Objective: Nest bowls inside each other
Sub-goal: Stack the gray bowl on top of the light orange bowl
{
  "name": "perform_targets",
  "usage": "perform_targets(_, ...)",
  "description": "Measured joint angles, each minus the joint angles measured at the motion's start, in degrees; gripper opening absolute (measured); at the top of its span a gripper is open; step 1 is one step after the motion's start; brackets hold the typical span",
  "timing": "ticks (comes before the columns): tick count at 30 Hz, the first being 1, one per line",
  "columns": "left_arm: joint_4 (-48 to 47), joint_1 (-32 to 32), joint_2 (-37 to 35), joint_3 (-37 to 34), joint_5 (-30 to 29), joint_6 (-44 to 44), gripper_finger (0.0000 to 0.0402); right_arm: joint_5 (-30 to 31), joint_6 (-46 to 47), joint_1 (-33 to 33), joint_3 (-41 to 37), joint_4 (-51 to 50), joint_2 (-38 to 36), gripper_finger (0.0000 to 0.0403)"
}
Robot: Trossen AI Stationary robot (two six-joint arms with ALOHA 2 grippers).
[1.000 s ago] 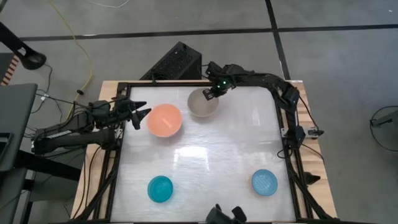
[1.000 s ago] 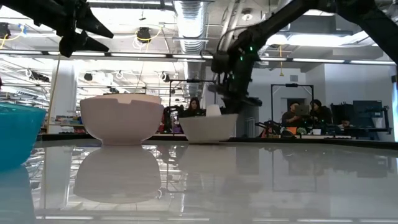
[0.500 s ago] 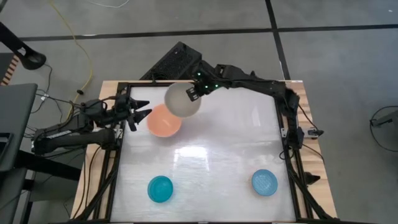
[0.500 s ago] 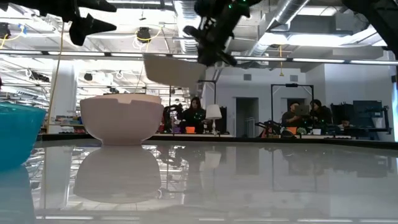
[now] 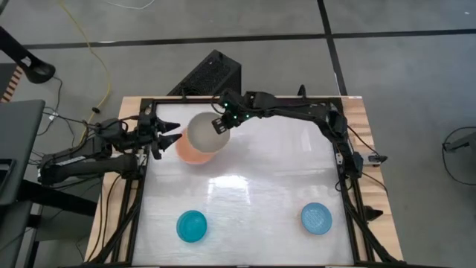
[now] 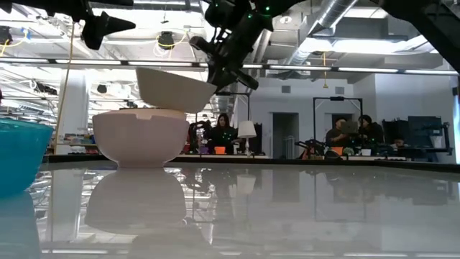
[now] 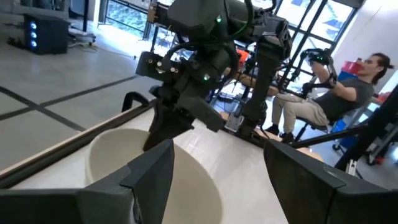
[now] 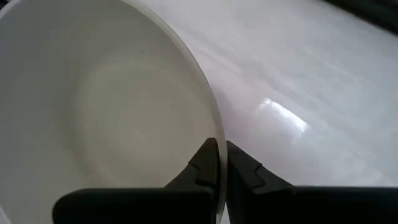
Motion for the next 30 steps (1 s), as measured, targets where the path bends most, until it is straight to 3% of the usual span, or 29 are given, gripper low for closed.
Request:
perform_targets(16, -0.62, 0.0, 0.0, 0.0, 0.16, -0.67, 0.0238, -1.99, 1.07, -0.67, 0.0, -1.34, 0.76, 0.0034)
perform_targets(22, -0.31, 0.0, 0.0, 0.0, 0.83, -1.18, 0.0238, -1.79, 2.42, 0.49, 0.02, 8.19, 0.73, 0.0034)
perform_targets(30, 0.02, 0.0, 0.0, 0.0, 0.81, -1.7, 0.0238, 0.99, 4.52, 0.65, 0.02, 10.19, 0.71, 0.0034)
